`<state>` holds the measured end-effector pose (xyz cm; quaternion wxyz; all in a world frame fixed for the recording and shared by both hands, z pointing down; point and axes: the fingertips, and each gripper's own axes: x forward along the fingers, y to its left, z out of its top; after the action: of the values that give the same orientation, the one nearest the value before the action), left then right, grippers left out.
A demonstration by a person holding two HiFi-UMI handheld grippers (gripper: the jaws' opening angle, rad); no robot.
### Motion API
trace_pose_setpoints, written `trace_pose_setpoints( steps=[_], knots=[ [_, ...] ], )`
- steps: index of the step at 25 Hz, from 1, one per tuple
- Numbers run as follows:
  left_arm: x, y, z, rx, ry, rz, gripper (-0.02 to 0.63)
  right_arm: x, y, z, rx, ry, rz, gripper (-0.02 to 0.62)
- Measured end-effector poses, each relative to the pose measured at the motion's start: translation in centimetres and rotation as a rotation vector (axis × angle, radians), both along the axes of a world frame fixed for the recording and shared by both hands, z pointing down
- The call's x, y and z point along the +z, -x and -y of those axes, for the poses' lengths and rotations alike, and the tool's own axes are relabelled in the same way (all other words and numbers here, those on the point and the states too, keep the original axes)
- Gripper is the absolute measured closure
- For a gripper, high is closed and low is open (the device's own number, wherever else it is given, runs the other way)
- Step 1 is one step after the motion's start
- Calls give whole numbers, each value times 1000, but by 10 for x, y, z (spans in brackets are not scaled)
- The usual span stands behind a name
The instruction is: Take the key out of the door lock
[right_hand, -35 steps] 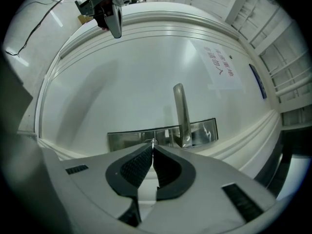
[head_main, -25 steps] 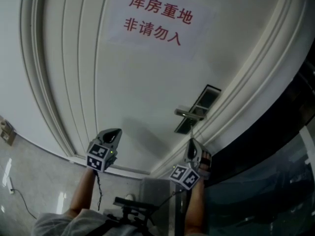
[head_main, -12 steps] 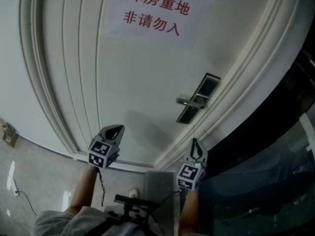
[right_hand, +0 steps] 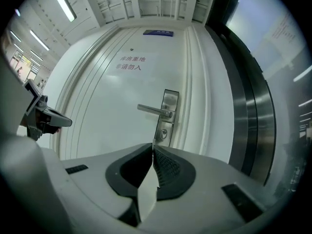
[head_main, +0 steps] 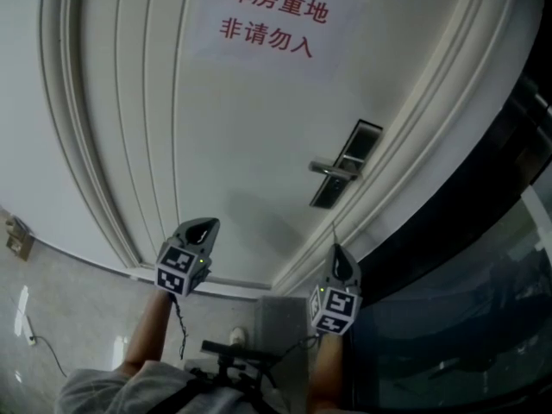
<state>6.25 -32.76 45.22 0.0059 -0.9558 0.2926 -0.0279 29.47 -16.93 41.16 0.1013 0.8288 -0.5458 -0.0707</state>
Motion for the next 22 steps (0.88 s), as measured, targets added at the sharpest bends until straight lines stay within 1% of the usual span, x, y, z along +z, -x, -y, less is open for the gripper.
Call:
trace_pose_setpoints(
  steps=[6, 13, 22],
  knots=[
    [0, 5, -11, 1, -8, -6, 601, 5, 14, -10, -11, -29, 29, 575],
    [6, 7, -21, 7, -6, -2, 601, 17, 20, -17, -12, -21, 64, 575],
    [5, 15, -20, -6, -4, -4, 601, 17, 27, -16, -21, -21, 64, 577]
  ],
)
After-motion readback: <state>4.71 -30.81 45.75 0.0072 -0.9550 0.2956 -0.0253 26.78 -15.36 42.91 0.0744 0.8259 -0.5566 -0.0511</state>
